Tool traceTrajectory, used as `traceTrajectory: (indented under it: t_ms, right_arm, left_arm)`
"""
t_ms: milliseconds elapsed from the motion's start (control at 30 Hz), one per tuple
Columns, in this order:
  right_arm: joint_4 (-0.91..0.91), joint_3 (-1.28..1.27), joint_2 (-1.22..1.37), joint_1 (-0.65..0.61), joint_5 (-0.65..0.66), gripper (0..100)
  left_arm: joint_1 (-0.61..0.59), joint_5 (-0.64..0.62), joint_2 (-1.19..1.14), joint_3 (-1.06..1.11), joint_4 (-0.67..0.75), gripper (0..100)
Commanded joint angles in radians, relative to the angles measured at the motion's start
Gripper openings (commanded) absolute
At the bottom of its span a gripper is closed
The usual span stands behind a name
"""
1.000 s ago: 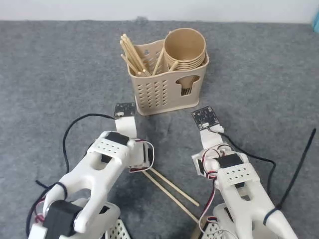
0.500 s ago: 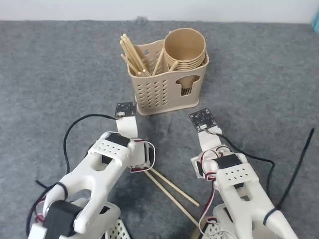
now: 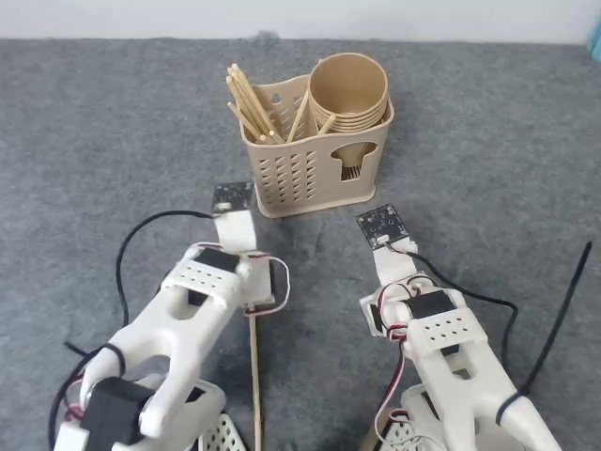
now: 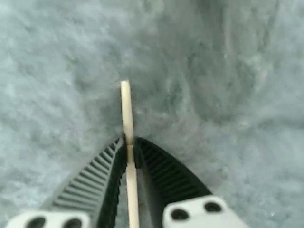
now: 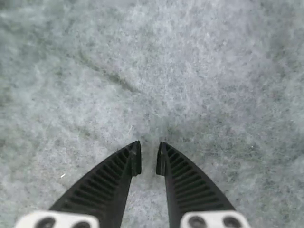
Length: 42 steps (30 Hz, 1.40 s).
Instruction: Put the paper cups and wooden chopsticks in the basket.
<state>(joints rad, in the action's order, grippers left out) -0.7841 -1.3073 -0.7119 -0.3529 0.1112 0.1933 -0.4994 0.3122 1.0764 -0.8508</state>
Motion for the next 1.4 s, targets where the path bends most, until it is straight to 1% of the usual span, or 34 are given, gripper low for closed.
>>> traceTrajectory:
  t_ms: [0,133,300,567,767,867,1033,1200,1300,1367]
  right_arm:
    - [-0.007,0.008,-0.028,-0.005,0.012,6.9]
    - [-0.007,0.008,-0.028,-0.004,0.012,6.9]
    - [0.001,0.008,-0.030,0.001,0.012,6.9]
    - [0.002,0.008,-0.027,0.001,0.012,7.0]
    - [0.002,0.008,-0.025,0.002,0.012,7.0]
    - [0.002,0.008,-0.025,0.002,0.012,7.0]
    - [0.002,0.009,-0.025,0.002,0.012,7.0]
    - [0.002,0.009,-0.025,0.002,0.012,6.9]
    - [0.002,0.009,-0.025,0.002,0.012,6.9]
    - [0.002,0.008,-0.025,0.002,0.012,6.9]
  left_arm:
    - [-0.054,0.018,0.015,-0.070,0.020,1]
    - [-0.104,0.021,0.015,-0.114,0.020,1]
    - [-0.164,0.121,0.017,-0.163,0.020,1]
    - [-0.302,0.198,0.017,-0.254,0.020,1]
    - [-0.411,0.285,0.041,-0.364,0.014,1]
    - [-0.446,0.324,0.166,-0.383,0.014,1]
    - [-0.442,0.344,0.526,-0.311,0.020,1]
    - [-0.347,0.341,0.901,-0.202,0.015,1]
    - [-0.299,0.339,1.060,-0.160,0.015,1]
    - [-0.284,0.339,1.122,-0.159,0.017,1]
